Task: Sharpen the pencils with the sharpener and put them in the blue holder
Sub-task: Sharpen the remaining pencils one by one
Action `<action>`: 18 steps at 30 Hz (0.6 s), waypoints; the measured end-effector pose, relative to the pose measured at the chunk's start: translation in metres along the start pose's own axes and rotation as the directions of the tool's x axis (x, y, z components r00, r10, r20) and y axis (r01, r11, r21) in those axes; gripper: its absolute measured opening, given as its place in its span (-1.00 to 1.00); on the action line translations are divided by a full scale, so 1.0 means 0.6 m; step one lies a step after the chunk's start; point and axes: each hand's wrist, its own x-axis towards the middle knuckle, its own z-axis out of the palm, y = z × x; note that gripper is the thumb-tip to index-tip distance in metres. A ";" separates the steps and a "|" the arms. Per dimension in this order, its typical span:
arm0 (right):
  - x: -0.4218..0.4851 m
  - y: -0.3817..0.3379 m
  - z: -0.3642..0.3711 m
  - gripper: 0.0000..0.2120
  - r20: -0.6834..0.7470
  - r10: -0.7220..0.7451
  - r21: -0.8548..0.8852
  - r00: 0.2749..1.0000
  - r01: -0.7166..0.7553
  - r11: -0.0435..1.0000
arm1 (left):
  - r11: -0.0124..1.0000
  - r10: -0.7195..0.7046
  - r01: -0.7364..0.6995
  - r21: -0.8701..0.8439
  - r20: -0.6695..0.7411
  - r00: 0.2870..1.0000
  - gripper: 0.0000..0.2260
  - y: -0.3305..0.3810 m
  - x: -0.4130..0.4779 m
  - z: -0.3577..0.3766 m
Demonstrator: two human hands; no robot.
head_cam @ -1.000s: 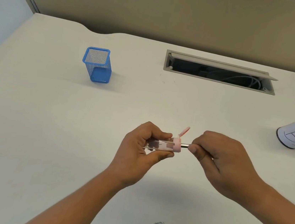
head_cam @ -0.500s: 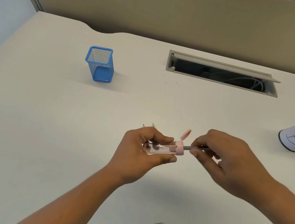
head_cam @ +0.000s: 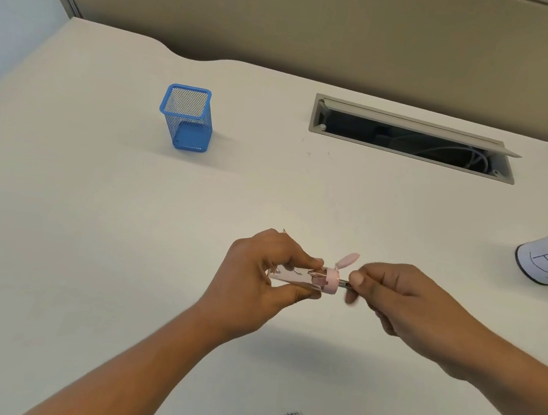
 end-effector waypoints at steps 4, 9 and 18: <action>-0.004 0.007 -0.005 -0.93 -0.124 -0.296 -0.200 0.947 0.269 0.942 | 0.992 -0.111 0.109 -0.059 -0.029 0.993 -0.73 -0.003 -0.004 0.000; 0.000 0.003 -0.003 -0.80 -0.094 -0.667 -0.716 0.739 0.416 0.561 | 0.971 -0.197 0.189 -0.148 -0.038 0.980 -0.71 0.002 -0.005 0.004; 0.002 -0.013 0.005 -0.66 -0.116 -0.522 -0.725 0.845 0.287 0.626 | 0.993 -0.102 0.096 -0.075 -0.087 0.991 -0.72 -0.002 -0.007 0.009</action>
